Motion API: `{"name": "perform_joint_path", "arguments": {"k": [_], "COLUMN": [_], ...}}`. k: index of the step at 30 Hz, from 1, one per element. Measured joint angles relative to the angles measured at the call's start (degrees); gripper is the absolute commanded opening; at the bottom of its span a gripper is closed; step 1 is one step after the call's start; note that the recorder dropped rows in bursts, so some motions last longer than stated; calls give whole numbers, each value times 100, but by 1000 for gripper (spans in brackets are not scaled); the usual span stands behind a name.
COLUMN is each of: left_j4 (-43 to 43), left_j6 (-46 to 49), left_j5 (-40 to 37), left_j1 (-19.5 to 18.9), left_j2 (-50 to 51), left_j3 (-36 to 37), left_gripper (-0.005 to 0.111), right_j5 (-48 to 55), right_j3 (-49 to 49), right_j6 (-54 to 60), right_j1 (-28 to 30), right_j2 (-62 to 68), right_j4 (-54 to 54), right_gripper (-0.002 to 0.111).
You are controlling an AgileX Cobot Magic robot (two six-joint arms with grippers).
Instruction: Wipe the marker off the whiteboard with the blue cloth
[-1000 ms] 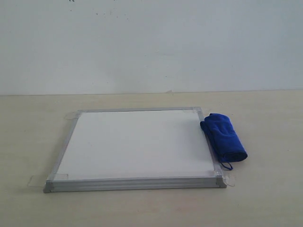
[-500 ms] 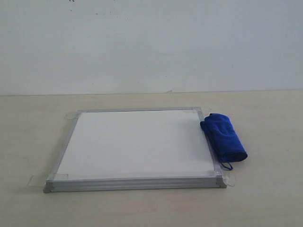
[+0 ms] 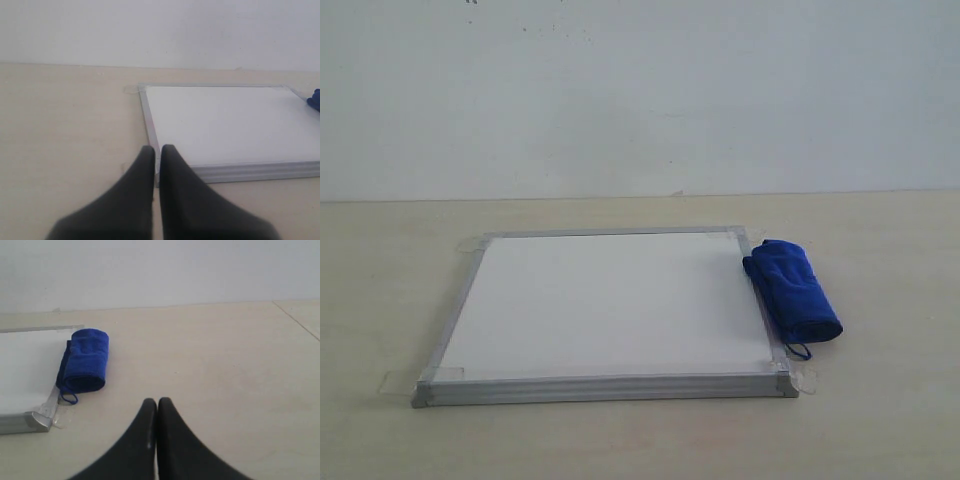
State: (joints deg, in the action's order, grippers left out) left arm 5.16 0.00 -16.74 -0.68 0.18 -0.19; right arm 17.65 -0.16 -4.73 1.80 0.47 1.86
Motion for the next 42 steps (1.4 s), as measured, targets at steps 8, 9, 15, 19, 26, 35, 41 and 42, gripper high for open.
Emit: {"name": "perform_joint_path", "arguments": {"k": [8, 9, 15, 19, 26, 35, 41, 42], "left_j4": [0, 0, 0, 0, 0, 0, 0, 0], "left_j6": [0, 0, 0, 0, 0, 0, 0, 0], "left_j5": [0, 0, 0, 0, 0, 0, 0, 0], "left_j1": [0, 0, 0, 0, 0, 0, 0, 0], "left_j2": [0, 0, 0, 0, 0, 0, 0, 0], "left_j3": [0, 0, 0, 0, 0, 0, 0, 0], "left_gripper": [4, 4, 4, 4, 4, 4, 4, 4], "right_j5": [153, 153, 153, 168, 168, 168, 168, 168], "right_j3": [20, 20, 20, 20, 20, 20, 20, 20], "right_j6": [349, 365, 365, 365, 365, 365, 365, 365], "right_j1": [0, 0, 10, -16, -232, -237, -237, -237], "right_j2": [-22, -22, -22, -22, -22, -22, -22, -22], "right_j4": [0, 0, 0, 0, 0, 0, 0, 0], "right_gripper": [0, 0, 0, 0, 0, 0, 0, 0]}}
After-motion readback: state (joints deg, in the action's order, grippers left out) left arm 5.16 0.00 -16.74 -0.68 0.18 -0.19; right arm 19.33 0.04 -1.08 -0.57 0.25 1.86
